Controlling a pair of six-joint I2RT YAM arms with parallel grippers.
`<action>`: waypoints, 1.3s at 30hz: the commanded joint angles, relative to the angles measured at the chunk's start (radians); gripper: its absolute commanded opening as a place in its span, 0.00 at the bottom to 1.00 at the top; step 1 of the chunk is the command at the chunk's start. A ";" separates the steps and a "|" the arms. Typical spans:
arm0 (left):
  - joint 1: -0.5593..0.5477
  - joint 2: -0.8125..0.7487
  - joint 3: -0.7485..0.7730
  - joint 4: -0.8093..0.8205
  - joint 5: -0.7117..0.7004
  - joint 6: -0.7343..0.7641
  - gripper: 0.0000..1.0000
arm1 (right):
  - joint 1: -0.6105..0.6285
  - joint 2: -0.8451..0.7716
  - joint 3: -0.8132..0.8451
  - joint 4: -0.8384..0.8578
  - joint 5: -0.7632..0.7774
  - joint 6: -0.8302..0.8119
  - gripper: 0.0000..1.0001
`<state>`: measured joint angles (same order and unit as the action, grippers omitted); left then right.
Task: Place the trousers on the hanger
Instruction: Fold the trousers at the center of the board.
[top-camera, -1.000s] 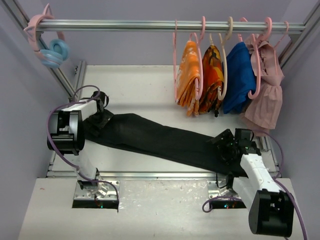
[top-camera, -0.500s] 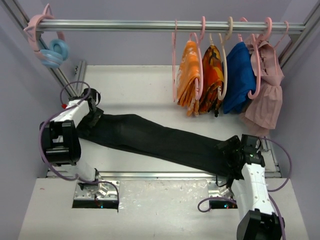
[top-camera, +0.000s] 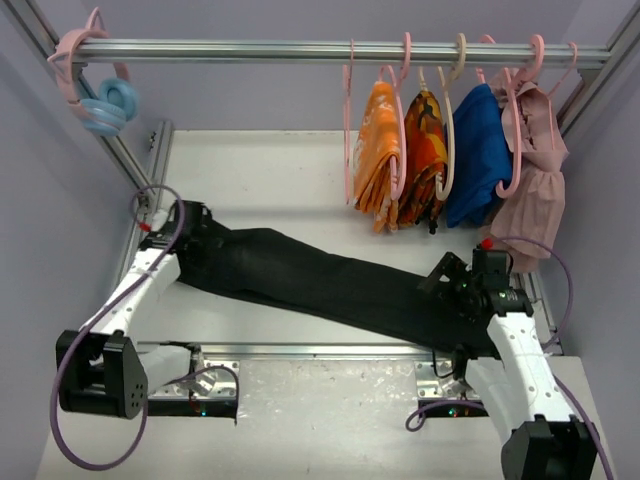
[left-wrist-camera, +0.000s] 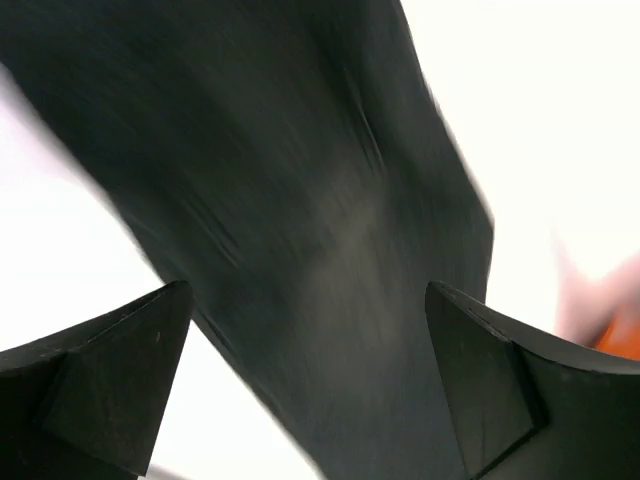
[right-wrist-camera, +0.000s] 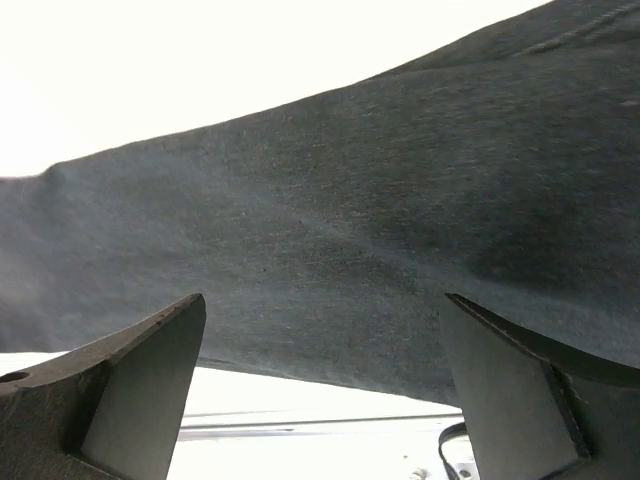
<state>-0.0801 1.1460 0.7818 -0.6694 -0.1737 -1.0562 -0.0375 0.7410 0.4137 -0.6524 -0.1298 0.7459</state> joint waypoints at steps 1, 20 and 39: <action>-0.217 0.145 0.102 0.118 0.081 -0.033 1.00 | 0.109 0.169 0.007 0.079 0.012 -0.060 0.99; -0.259 0.484 -0.072 -0.038 -0.061 -0.071 1.00 | -0.171 0.471 0.032 0.167 0.081 -0.028 0.99; 0.261 0.107 0.006 -0.031 -0.236 0.054 1.00 | 0.102 0.248 0.166 0.153 -0.005 -0.215 0.99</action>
<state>0.0839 1.2427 0.8116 -0.7402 -0.3994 -1.0565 0.0580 1.0311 0.5462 -0.5058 -0.1397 0.5814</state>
